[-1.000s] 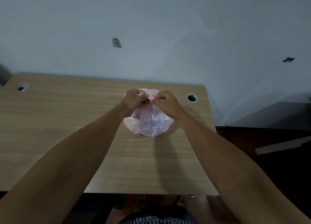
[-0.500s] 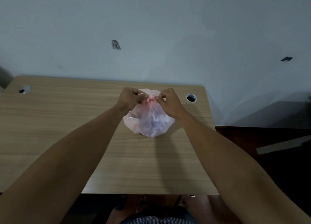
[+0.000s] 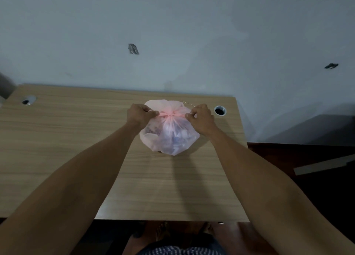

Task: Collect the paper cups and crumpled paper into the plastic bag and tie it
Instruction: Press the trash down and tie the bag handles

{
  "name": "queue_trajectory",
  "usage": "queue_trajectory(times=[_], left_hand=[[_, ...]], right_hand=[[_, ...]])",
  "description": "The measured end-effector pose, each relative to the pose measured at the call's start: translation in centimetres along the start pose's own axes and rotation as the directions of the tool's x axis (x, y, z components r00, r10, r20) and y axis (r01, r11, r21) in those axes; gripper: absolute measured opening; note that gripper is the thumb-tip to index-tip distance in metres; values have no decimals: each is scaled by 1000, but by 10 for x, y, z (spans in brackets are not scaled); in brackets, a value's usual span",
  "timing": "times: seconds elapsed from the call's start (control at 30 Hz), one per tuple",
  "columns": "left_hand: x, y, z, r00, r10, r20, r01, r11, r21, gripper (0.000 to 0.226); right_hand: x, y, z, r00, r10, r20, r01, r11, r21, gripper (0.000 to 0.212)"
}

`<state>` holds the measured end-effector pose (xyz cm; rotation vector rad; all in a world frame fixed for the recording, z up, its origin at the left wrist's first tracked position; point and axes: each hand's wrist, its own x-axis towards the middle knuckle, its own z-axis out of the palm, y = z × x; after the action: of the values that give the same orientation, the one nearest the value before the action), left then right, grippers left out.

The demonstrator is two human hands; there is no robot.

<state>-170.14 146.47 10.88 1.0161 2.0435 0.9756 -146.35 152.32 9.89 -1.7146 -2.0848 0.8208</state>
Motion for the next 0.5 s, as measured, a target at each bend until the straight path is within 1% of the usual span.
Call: queue_trajectory(times=[0.07, 0.1, 0.13, 0.17, 0.2, 0.23, 0.3, 0.37, 0.43, 0.5], left_hand=[[-3, -7, 3, 1000, 22, -17, -22, 999, -36, 25], [-5, -12, 4, 998, 31, -61, -33, 999, -30, 30], [-5, -17, 6, 993, 28, -119, -28, 1000, 3, 41], [-7, -20, 8, 986, 9, -167, -4, 1000, 31, 57], [-7, -25, 11, 980, -36, -195, 41, 999, 23, 74], [-9, -28, 15, 976, -90, -200, 85, 996, -34, 90], [-8, -36, 22, 968, -200, -154, 158, 956, -248, 119], [-4, -48, 27, 955, -283, -90, 221, 881, -419, 139], [0, -59, 30, 939, -344, -16, 295, 827, -478, 148], [0, -65, 37, 932, -357, 58, 329, 771, -546, 148]], right_hand=[[-4, 2, 6, 999, 34, -20, -33, 997, 63, 21], [-6, 3, 9, 998, 50, -39, -45, 993, 108, 21], [-9, 3, 13, 995, 72, -62, -62, 986, 155, 22], [-11, 4, 18, 991, 101, -91, -81, 977, 198, 25], [-13, 3, 22, 983, 138, -119, -108, 966, 235, 31], [-14, 3, 26, 974, 183, -132, -141, 950, 277, 41], [-17, 0, 31, 958, 266, -106, -205, 896, 395, 66], [-17, 0, 36, 946, 323, -38, -261, 824, 503, 87], [-15, 4, 44, 928, 371, 31, -320, 755, 572, 95], [-15, 6, 51, 920, 389, 51, -337, 717, 610, 92]])
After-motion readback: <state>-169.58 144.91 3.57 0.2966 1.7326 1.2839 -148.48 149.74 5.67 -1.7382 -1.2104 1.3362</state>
